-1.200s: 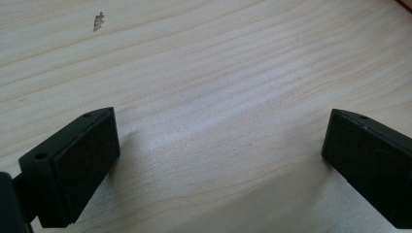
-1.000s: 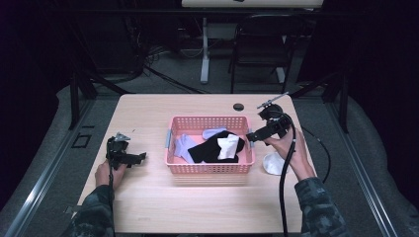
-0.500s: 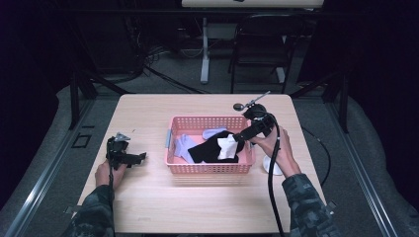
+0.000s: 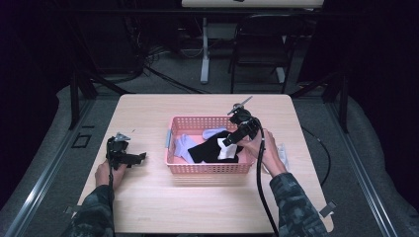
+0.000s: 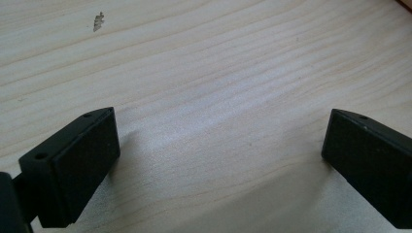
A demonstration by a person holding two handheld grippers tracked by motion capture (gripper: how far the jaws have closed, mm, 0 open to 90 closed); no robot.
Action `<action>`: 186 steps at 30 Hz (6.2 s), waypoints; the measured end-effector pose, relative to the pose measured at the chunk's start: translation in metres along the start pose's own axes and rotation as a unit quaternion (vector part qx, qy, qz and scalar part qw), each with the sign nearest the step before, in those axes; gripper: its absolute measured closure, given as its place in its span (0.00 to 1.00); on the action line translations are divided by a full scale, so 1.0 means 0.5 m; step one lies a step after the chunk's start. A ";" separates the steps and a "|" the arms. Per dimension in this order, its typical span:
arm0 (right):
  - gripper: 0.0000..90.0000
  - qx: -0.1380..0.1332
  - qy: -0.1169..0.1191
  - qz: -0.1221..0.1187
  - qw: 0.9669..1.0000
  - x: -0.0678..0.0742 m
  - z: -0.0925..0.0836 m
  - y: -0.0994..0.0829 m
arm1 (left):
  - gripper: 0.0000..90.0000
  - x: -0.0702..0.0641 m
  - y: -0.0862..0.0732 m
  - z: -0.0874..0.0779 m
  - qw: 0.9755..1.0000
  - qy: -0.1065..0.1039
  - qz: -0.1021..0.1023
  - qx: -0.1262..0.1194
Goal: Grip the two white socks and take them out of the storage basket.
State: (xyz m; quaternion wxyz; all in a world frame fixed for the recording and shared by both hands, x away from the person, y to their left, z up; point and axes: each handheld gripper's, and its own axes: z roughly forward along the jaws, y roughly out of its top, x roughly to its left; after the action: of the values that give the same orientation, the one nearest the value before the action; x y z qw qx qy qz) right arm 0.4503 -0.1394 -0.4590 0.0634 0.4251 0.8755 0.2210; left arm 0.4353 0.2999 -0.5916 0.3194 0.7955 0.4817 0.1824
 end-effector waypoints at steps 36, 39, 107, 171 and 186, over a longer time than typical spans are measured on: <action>0.89 0.103 -0.004 0.003 0.995 0.015 0.125 0.020 | 0.00 0.001 0.001 0.000 1.000 0.000 0.001 0.000; 0.92 0.095 -0.001 0.004 0.995 0.015 0.112 0.018 | 0.00 0.001 0.001 0.000 1.000 0.000 0.001 0.000; 0.94 -0.058 -0.063 0.034 0.996 -0.076 -0.266 -0.031 | 0.00 0.001 0.001 -0.001 1.000 -0.002 0.001 0.003; 0.50 -0.036 -0.016 0.124 0.991 -0.158 -0.055 -0.223 | 0.00 0.001 0.001 -0.001 1.000 -0.001 0.001 0.002; 0.11 -0.058 -0.064 0.125 0.988 -0.156 -0.116 -0.342 | 0.00 0.001 0.001 0.000 1.000 -0.001 0.001 0.002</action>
State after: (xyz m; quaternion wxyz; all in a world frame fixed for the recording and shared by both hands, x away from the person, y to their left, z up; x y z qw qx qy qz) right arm 0.3597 -0.3115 -0.4885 0.1153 0.5401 0.7954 0.2497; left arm 0.4356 0.3002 -0.5912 0.3178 0.7968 0.4809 0.1810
